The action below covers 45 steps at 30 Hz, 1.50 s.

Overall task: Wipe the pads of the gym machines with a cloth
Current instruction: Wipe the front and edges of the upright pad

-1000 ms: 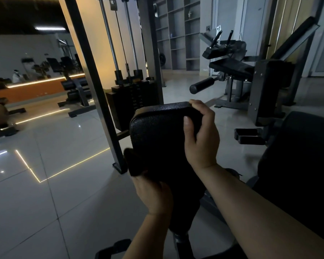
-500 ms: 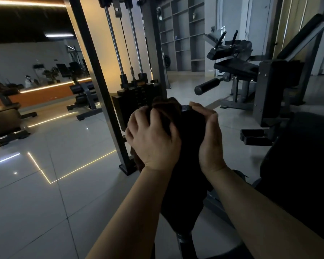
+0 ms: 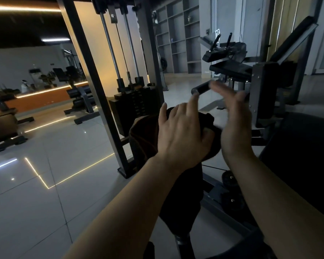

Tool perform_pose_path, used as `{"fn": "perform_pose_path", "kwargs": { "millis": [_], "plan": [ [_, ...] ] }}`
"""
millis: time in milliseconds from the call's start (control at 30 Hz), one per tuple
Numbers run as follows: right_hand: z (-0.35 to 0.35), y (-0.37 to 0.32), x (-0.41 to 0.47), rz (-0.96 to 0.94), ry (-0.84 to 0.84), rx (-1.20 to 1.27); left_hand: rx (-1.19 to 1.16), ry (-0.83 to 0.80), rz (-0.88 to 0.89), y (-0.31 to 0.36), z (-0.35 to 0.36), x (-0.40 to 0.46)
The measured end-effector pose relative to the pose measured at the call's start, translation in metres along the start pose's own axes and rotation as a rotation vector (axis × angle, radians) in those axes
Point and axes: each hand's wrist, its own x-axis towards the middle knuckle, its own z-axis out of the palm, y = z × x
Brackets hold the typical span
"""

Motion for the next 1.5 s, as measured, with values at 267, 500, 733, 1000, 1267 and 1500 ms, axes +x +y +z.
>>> {"fn": "perform_pose_path", "kwargs": {
  "millis": [267,500,733,1000,1267,1500],
  "plan": [
    [0.029,0.030,-0.009,-0.583,-0.360,-0.820,-0.151,0.429,-0.056,-0.053,-0.031,-0.008],
    [0.031,0.067,-0.040,-0.491,-0.020,-0.440,0.199,0.283,-0.046,-0.072,-0.007,-0.017],
    [0.011,0.110,-0.101,-0.373,0.073,-0.416,0.200,0.396,0.110,-0.082,0.007,-0.018],
    [0.014,0.094,-0.112,0.189,0.001,0.191,0.245,0.413,0.110,-0.081,0.010,-0.020],
    [0.037,0.062,-0.050,-0.027,0.083,-0.235,0.290,0.426,0.093,-0.080,0.012,-0.019],
    [0.012,0.144,-0.141,-0.012,0.090,-0.274,0.292,0.448,0.094,-0.079,0.014,-0.018]
  ]
}}
